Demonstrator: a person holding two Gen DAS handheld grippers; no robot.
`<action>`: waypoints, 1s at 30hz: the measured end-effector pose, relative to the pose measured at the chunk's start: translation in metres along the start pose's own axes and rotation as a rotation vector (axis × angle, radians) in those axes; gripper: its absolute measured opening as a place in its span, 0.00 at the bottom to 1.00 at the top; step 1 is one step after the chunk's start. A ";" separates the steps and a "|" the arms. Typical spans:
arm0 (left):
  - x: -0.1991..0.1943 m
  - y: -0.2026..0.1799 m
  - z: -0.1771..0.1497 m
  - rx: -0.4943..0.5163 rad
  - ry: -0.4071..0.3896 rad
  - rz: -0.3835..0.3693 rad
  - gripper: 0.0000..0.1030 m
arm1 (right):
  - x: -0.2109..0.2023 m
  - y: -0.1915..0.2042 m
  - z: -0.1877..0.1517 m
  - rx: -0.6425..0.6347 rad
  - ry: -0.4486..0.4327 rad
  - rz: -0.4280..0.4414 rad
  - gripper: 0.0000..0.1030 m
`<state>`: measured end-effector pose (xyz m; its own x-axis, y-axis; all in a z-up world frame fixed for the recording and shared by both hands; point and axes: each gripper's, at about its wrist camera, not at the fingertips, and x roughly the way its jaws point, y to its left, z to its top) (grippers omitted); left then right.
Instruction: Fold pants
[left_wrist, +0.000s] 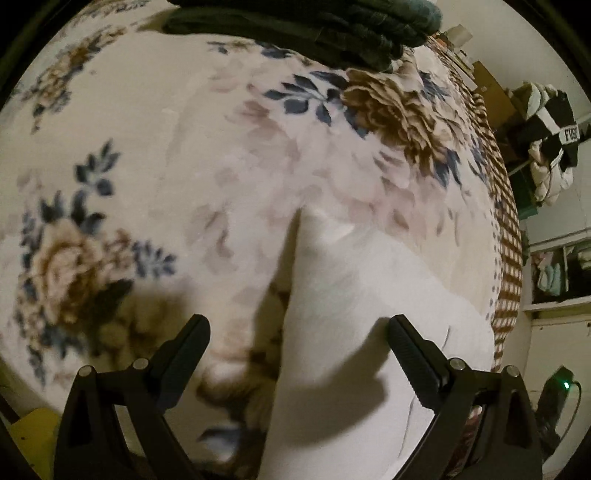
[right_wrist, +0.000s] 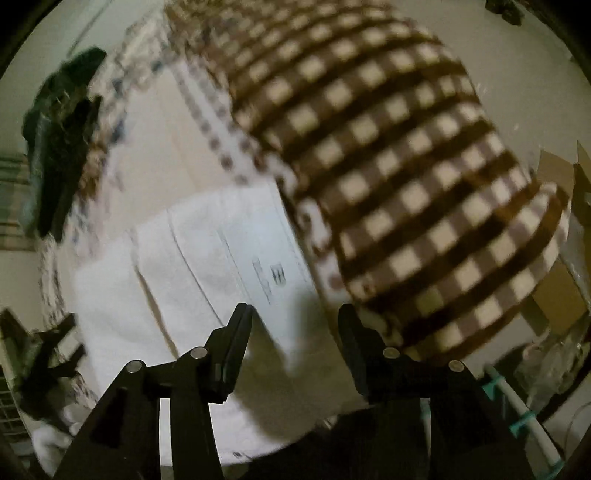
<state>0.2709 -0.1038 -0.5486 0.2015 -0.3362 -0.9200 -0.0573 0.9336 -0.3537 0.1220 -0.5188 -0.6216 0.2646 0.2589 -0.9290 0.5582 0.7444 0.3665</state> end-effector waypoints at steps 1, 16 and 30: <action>0.005 0.001 0.003 -0.005 0.001 -0.021 0.95 | -0.002 0.001 0.004 0.001 -0.015 0.022 0.59; 0.008 0.017 0.010 -0.025 0.075 -0.240 0.68 | 0.014 -0.005 0.019 0.018 0.055 0.115 0.57; 0.026 0.024 -0.080 0.019 0.124 -0.157 1.00 | 0.056 -0.041 -0.088 0.317 0.228 0.394 0.77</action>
<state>0.1962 -0.1003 -0.5940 0.0843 -0.4894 -0.8680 -0.0158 0.8703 -0.4922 0.0451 -0.4804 -0.6932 0.3442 0.6331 -0.6933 0.6703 0.3513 0.6536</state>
